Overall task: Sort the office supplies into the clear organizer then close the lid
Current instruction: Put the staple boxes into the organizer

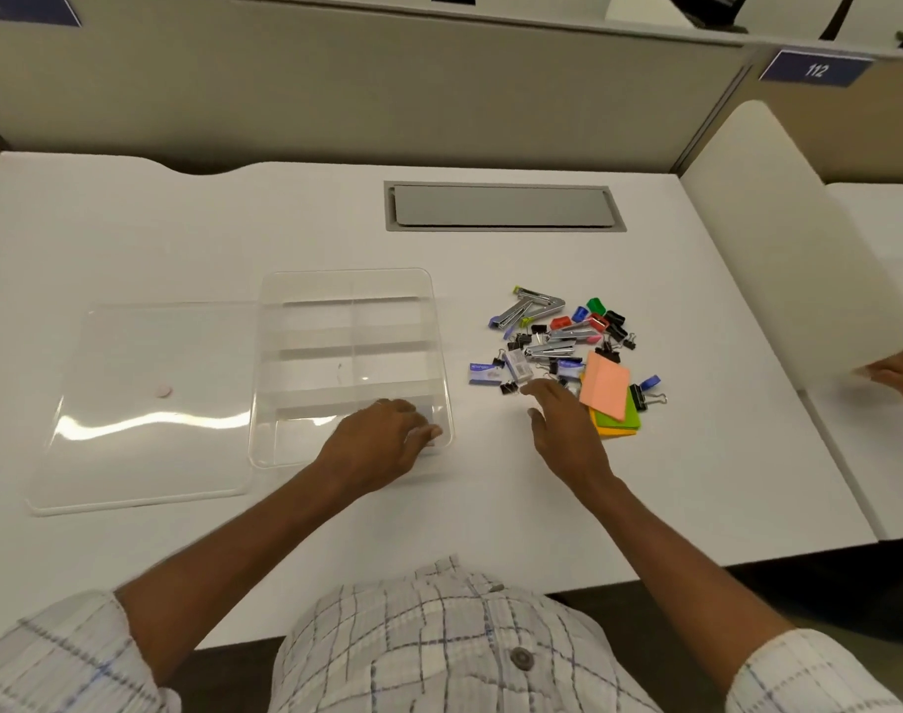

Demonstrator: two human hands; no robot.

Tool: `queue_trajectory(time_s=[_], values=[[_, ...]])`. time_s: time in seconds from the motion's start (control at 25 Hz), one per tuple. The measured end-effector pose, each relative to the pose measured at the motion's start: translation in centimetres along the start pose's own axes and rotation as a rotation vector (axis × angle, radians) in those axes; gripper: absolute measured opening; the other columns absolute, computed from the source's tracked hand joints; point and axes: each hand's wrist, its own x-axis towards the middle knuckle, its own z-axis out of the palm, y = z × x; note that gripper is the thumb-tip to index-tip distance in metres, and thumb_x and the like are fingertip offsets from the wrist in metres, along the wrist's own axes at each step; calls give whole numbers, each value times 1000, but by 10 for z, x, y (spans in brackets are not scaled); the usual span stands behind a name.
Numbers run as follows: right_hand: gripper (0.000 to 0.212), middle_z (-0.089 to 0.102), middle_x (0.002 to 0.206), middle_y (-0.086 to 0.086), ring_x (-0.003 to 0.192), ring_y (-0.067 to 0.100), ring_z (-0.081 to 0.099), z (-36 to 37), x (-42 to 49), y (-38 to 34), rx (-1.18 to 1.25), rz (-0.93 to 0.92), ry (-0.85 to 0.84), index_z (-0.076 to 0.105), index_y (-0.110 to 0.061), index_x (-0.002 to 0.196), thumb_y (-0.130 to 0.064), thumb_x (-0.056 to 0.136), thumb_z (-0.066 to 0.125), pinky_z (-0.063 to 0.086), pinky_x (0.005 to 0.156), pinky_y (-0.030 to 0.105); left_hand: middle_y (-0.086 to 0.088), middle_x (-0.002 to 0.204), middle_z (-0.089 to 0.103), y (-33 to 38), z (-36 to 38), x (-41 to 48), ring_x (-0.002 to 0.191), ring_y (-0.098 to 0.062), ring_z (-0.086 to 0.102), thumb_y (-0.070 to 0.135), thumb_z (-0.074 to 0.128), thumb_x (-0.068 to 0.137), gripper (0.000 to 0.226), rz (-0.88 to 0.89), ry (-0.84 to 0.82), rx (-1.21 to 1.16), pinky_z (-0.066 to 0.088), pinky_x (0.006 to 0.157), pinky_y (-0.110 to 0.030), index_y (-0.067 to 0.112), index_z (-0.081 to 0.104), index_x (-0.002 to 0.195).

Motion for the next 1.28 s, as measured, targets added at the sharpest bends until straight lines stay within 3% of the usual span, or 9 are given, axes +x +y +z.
queue_trajectory(time_s=[0.16, 0.36, 0.48, 0.64, 0.72, 0.88, 1.0, 1.12, 1.28], values=[[63, 43, 154, 9, 142, 23, 40, 7, 14, 6, -76, -14, -49, 35, -13, 152, -6, 94, 60, 44, 108, 35, 13, 111, 70, 28, -8, 11, 106, -12, 61, 49, 44, 101, 31, 7, 153, -132, 53, 83, -35, 32, 69, 110], [45, 60, 134, 8, 124, 26, 55, 11, 25, 17, -204, -172, -51, 55, -12, 135, -6, 91, 63, 53, 98, 36, 4, 121, 70, 72, 3, 41, 110, -16, 63, 31, 56, 100, 27, 46, 177, -240, 47, 94, -28, 23, 68, 122], [40, 64, 129, 7, 118, 24, 58, 5, 29, 34, -178, -194, -59, 59, -14, 131, -5, 92, 61, 52, 94, 34, -6, 133, 63, 91, 20, 71, 120, -24, 58, 16, 56, 99, 35, -11, 111, -239, 44, 102, -33, 15, 60, 134], [50, 59, 138, 10, 126, 26, 54, -9, 44, 54, -111, -181, -47, 56, -12, 137, 5, 90, 57, 53, 98, 37, -13, 143, 49, 99, 34, 115, 130, -29, 48, -5, 55, 88, 60, -107, 31, -122, 43, 106, -37, 6, 43, 146], [62, 51, 146, 9, 132, 25, 50, -14, 56, 56, -110, -206, -97, 51, -16, 144, 11, 89, 53, 53, 97, 37, -15, 143, 46, 96, 40, 128, 134, -30, 44, -7, 56, 84, 63, -162, 9, -40, 44, 107, -38, 5, 42, 144], [75, 36, 158, 7, 138, 28, 43, -11, 74, 51, -123, -282, -229, 41, -24, 151, 15, 86, 47, 54, 95, 43, -11, 128, 55, 95, 51, 134, 119, -29, 54, -2, 61, 88, 50, -229, 4, 223, 51, 87, -39, 10, 50, 135], [59, 38, 157, 7, 133, 29, 49, -3, 77, 52, -157, -318, -277, 50, -19, 145, 6, 91, 52, 55, 92, 42, -10, 122, 58, 98, 55, 131, 112, -27, 58, 3, 64, 90, 41, -274, 36, 290, 53, 78, -37, 11, 52, 128], [48, 40, 155, 9, 136, 28, 46, 1, 75, 58, -144, -304, -288, 52, -14, 142, -2, 95, 53, 51, 99, 40, -11, 122, 57, 100, 55, 127, 111, -30, 56, -1, 57, 88, 43, -311, 62, 173, 52, 79, -40, 11, 50, 129], [32, 56, 137, 9, 115, 28, 60, 0, 71, 59, -206, -342, -177, 60, -13, 128, -16, 97, 58, 54, 79, 38, -12, 122, 62, 100, 47, 120, 108, -32, 62, 3, 57, 85, 58, -416, 145, -205, 53, 88, -41, 16, 44, 140]])
